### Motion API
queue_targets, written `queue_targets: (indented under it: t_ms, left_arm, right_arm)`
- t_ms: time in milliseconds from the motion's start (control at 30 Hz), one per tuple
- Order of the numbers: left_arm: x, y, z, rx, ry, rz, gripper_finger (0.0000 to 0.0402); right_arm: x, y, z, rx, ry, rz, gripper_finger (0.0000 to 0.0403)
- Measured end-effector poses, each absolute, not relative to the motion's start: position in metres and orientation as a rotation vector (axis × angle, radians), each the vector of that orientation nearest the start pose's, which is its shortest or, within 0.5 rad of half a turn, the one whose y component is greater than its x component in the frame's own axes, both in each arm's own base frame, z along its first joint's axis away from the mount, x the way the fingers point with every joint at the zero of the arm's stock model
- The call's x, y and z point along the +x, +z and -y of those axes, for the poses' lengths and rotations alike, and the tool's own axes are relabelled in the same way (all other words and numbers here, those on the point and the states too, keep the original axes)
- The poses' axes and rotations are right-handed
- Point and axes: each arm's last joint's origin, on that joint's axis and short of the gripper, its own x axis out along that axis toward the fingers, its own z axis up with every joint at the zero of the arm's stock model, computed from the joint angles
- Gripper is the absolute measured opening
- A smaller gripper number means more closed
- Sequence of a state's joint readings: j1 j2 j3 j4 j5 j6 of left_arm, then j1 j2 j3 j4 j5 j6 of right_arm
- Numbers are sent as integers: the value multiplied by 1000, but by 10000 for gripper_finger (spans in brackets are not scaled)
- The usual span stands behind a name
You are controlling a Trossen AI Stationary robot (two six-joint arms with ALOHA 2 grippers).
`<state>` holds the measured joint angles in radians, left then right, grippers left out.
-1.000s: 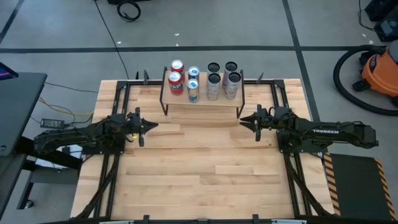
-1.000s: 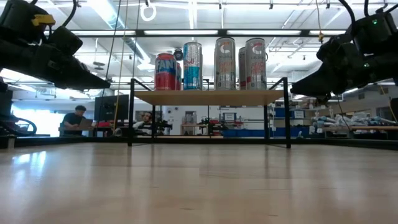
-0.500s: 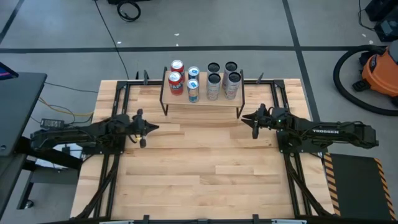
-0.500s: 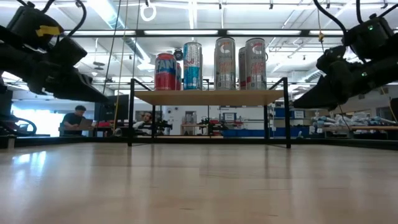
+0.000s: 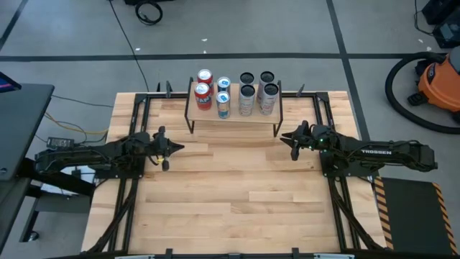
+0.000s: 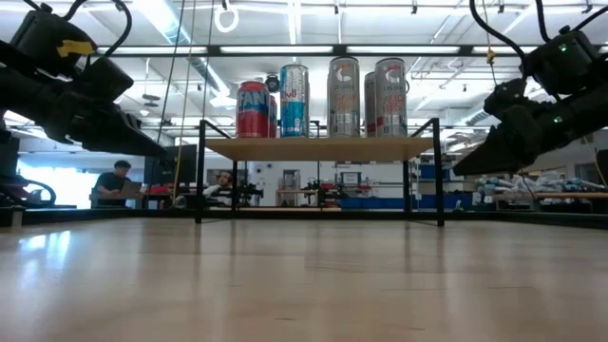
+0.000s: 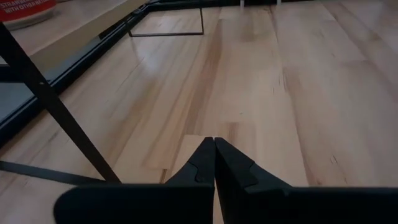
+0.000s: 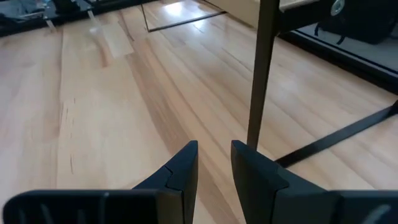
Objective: Place canned beverage on shelf
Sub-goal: Return to Home Position
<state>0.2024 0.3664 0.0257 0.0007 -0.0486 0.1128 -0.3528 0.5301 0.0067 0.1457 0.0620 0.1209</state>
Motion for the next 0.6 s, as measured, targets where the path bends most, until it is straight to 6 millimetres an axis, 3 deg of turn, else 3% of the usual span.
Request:
queue_targets:
  t_ms: [600]
  left_arm:
    - [113,141,-25,56,235,-343,9]
  right_arm:
    - [116,131,44,232,-440,-337,104]
